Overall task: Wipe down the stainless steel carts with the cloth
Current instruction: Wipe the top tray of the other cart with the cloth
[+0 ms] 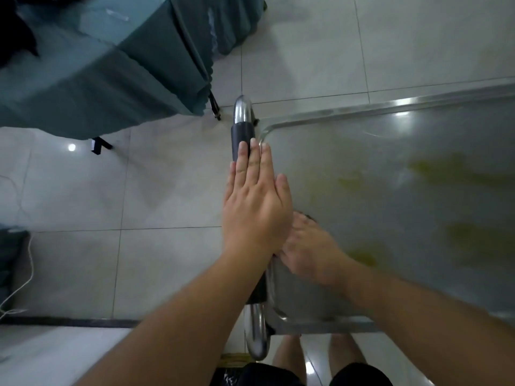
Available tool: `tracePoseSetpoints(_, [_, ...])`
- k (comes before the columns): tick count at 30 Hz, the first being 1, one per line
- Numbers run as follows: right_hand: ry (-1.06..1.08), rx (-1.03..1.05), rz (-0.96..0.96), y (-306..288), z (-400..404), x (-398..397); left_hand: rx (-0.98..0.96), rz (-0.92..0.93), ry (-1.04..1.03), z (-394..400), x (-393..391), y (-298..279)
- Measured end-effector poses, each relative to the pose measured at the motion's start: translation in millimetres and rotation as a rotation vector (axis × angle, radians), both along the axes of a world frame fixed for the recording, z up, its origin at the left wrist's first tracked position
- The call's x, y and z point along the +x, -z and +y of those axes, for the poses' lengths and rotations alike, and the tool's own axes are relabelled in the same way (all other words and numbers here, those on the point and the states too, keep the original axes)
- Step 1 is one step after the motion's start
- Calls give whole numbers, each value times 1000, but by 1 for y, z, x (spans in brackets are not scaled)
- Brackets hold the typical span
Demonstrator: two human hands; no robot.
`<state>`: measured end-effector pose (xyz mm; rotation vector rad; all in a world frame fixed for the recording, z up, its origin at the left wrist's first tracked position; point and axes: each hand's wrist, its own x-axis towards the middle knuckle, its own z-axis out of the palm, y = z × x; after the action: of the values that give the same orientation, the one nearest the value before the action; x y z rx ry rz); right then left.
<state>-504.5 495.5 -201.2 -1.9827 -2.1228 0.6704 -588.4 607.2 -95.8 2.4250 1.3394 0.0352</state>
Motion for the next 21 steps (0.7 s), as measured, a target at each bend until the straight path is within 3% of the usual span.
tracePoseSetpoints(2, [87,-61,86,-5,53,32,29,49,3,-2,1,-1])
tracePoseSetpoints(7, [58,-164,-95,2,183,101,11,-5,-28,1,3,-1])
tracePoseSetpoints(10, [87,-163,-180,2,201,111,44,26,-21,1,4,0])
tracePoseSetpoints(13, [88,-136,-111,-5,156,96,42,45,-10,0,3,2])
tracePoseSetpoints(16, [58,-109,-41,-12,63,66,48,85,16,-1,2,2])
tracePoseSetpoints(21, [72,-90,-85,0,-98,21,42,117,42,-2,2,-3])
